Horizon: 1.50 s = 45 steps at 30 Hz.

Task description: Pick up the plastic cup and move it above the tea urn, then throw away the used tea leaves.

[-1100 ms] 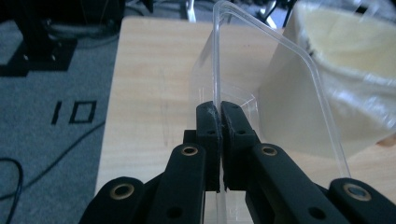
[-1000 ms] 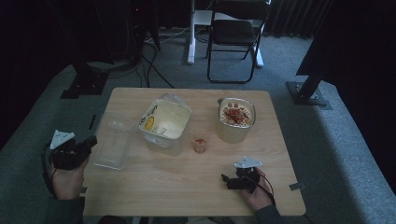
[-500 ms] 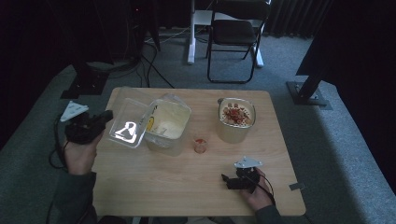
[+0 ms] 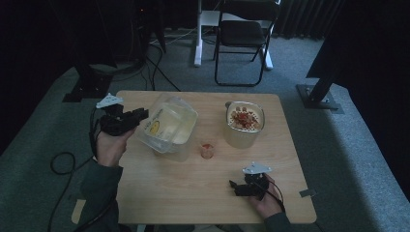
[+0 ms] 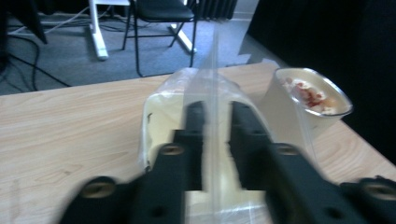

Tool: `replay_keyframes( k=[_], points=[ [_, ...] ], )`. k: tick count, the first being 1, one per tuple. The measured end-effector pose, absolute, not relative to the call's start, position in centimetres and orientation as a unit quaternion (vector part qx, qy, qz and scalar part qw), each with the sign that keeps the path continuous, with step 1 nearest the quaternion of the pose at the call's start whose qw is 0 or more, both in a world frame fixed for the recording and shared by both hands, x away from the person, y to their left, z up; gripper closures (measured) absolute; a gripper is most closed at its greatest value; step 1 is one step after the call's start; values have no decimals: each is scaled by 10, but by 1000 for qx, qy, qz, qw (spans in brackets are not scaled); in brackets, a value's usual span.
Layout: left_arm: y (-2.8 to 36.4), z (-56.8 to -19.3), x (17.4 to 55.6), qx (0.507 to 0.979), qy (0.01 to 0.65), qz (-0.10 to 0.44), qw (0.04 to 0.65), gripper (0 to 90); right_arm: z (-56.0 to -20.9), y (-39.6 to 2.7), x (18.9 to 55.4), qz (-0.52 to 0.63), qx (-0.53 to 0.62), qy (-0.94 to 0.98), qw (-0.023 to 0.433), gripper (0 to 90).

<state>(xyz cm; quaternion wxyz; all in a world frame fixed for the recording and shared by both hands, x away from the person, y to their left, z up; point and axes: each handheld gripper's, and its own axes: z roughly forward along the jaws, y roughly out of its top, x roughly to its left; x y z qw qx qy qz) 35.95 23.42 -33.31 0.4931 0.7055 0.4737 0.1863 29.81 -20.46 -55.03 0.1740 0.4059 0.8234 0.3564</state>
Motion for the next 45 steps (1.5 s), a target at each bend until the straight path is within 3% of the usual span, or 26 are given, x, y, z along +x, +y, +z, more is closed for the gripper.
replay_keyframes(
  k=[3, 6, 33, 38, 45],
  points=[
    [239, -331, 360, 693, 484, 196, 498, 634, -550, -205, 298, 356, 406, 823, 174, 145],
    [241, -332, 359, 691, 485, 199, 499, 621, -550, -205, 298, 356, 406, 824, 174, 145],
    [240, -370, 357, 697, 481, 202, 492, 583, -549, -200, 303, 349, 401, 830, 167, 125],
    [238, -387, 355, 699, 481, 210, 486, 562, -543, -193, 311, 328, 409, 835, 167, 189],
    [239, -410, 352, 706, 481, 240, 461, 519, -539, -176, 323, 338, 386, 840, 175, 207]
  ],
)
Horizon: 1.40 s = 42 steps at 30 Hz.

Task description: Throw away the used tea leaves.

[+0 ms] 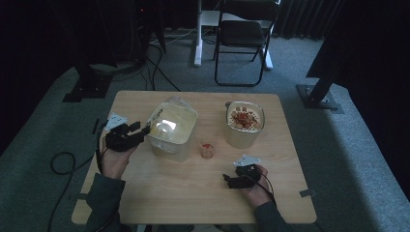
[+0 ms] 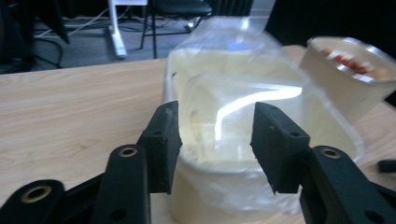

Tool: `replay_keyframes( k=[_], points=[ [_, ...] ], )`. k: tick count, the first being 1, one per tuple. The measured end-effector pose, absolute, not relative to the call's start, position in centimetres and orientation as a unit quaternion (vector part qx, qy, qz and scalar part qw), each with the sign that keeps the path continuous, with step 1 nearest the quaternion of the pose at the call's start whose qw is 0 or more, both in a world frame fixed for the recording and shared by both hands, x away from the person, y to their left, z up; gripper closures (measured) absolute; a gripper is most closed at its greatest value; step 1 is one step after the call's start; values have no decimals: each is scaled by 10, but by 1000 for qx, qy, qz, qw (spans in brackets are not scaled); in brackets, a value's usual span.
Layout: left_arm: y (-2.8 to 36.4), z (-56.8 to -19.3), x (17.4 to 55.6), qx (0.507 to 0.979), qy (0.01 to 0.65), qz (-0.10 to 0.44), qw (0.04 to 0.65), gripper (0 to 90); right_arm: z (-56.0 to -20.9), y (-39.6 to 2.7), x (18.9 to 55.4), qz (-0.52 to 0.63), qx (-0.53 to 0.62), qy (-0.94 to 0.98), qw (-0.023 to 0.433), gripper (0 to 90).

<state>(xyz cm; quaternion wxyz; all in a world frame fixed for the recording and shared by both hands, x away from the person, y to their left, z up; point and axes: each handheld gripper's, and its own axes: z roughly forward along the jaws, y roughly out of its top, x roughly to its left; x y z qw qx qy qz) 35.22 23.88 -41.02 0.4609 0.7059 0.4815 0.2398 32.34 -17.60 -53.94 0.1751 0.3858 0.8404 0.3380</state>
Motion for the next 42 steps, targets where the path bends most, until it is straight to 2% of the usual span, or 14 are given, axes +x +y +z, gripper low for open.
replay_keyframes(
  k=[11, 19, 29, 32, 42],
  points=[
    [244, -454, 331, 702, 481, 251, 461, 519, -519, -141, 348, 401, 358, 823, 181, 227],
    [241, -480, 330, 718, 484, 236, 442, 519, -514, -121, 371, 454, 358, 797, 174, 266],
    [231, -493, 330, 731, 476, 226, 433, 519, -518, -108, 395, 476, 356, 783, 183, 287],
    [230, -495, 330, 732, 477, 223, 433, 519, -522, -108, 400, 488, 363, 775, 173, 291],
    [226, -504, 332, 739, 478, 214, 423, 520, -519, -110, 395, 497, 365, 765, 187, 323]
  ],
)
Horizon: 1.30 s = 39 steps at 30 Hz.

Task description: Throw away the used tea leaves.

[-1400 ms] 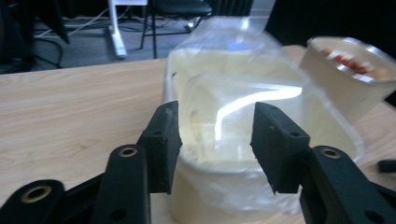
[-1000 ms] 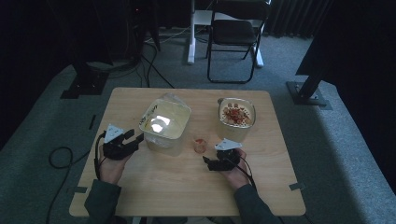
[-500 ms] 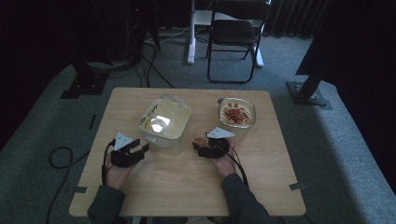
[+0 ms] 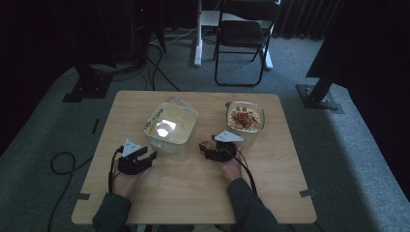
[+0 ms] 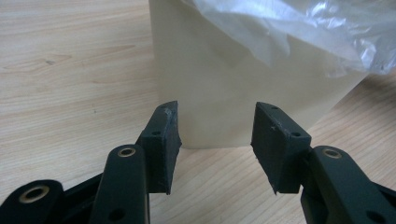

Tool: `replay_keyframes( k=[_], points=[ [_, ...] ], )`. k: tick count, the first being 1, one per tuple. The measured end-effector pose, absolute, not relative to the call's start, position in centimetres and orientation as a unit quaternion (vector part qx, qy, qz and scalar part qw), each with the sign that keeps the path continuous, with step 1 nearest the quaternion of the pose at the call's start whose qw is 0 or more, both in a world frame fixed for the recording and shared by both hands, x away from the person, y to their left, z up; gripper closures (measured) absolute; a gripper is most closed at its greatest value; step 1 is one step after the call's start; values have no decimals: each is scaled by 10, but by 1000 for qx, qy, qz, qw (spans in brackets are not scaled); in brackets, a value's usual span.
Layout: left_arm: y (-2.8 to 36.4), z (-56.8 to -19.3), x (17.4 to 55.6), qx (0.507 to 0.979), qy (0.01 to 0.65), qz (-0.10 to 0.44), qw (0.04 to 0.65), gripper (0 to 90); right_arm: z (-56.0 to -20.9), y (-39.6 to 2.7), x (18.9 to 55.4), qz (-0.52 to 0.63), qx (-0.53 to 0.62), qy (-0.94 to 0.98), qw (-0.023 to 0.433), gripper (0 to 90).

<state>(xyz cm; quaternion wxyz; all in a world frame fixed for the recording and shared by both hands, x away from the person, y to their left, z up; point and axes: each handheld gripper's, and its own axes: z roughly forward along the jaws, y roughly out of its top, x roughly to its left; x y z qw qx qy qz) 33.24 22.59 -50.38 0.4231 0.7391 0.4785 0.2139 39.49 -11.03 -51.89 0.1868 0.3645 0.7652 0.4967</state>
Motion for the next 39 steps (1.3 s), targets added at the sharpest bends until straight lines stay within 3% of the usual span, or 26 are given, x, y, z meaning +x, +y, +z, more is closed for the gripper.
replay_keyframes(
  k=[20, 39],
  points=[
    [216, -525, 341, 761, 473, 192, 399, 519, -461, -176, 359, 492, 371, 752, 236, 340],
    [214, -539, 347, 772, 476, 185, 379, 520, -405, -257, 355, 492, 409, 713, 287, 352]
  ],
)
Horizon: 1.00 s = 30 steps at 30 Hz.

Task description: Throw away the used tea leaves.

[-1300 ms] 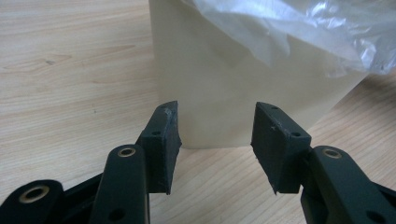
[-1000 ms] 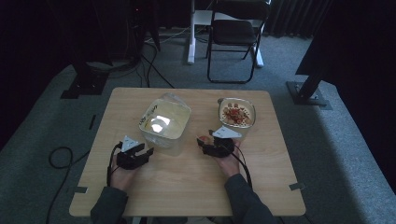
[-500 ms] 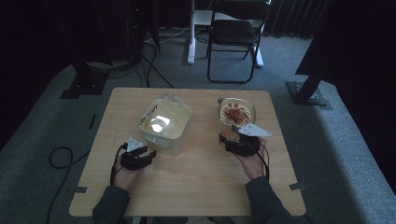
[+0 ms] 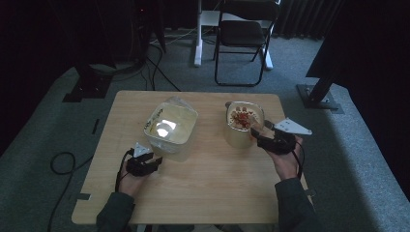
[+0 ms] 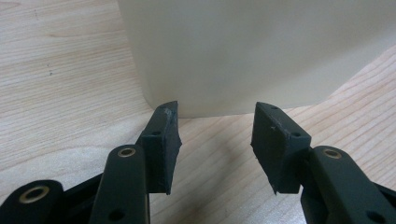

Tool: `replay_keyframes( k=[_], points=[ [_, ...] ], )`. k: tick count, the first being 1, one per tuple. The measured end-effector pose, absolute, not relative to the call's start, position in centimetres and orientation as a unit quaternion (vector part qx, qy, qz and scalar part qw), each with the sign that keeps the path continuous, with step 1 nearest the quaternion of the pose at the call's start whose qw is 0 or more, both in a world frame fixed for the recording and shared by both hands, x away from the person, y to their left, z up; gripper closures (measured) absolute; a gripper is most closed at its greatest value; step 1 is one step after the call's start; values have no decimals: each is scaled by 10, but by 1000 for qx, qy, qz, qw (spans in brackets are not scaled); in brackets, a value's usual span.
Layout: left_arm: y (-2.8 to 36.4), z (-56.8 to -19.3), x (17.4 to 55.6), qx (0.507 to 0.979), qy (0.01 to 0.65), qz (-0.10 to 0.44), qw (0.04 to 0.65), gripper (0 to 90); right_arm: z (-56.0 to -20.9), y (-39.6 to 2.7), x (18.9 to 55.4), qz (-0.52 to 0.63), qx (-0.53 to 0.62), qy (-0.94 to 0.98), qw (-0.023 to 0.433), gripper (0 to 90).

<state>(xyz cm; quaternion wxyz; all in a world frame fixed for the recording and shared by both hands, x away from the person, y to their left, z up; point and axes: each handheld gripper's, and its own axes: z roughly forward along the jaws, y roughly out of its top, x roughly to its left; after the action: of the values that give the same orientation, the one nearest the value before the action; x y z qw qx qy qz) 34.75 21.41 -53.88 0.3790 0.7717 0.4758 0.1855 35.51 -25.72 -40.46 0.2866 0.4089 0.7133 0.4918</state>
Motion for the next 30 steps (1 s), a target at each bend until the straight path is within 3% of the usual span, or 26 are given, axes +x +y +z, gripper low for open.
replay_keyframes(
  k=[14, 30],
  points=[
    [216, -544, 351, 771, 483, 182, 374, 520, -389, -289, 401, 464, 465, 682, 322, 363],
    [215, -544, 351, 772, 482, 184, 370, 519, -359, -312, 455, 487, 519, 625, 321, 375]
  ],
)
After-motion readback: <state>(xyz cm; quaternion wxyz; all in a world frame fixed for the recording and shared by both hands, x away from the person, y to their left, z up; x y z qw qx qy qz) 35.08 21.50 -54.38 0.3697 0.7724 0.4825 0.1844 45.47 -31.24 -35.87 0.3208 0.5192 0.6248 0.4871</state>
